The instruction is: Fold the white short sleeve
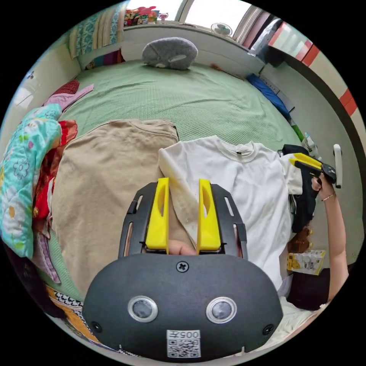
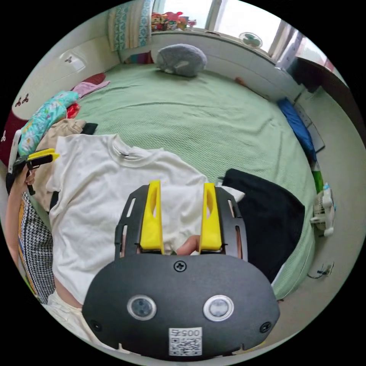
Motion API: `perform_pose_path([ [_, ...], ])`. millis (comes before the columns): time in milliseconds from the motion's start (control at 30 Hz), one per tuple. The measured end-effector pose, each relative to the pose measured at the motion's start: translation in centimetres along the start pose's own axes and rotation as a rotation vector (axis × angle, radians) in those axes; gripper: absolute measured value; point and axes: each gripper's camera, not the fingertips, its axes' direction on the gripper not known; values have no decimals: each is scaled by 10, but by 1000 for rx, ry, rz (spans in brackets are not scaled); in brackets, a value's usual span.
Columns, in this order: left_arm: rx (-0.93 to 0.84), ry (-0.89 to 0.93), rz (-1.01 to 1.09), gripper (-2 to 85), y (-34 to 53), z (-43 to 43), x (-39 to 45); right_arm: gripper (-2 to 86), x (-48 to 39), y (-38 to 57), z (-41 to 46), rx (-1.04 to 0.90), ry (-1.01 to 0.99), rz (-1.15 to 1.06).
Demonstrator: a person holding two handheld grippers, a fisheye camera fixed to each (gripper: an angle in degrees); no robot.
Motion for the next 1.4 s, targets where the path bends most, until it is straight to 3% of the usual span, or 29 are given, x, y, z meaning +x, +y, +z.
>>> perform_pose_path([
  [267,-2,-151,-20,85,18,32,22,86,-53,-8,96,-126,47,1],
  [367,-7,-129,-39,51,22,30,26,67,-49,-3,99,-36,40,72],
  [533,6,-142,-63,32,22,21,29,39,-26,-11,105,-54,-55,134],
  [700,-12,-37,-71,29,53,13,32,43,-14,3,91,-61,-154,155],
  [1000,60,5,7,8,170,-18,67,41,-51,178,-28,47,-134,-15],
  [1267,51,72,87,0,326,-2,145,0,-106,352,-58,11,-116,88],
  [1400,-23,102,-8,0,367,30,152,-14,-127,394,-61,14,-36,136],
])
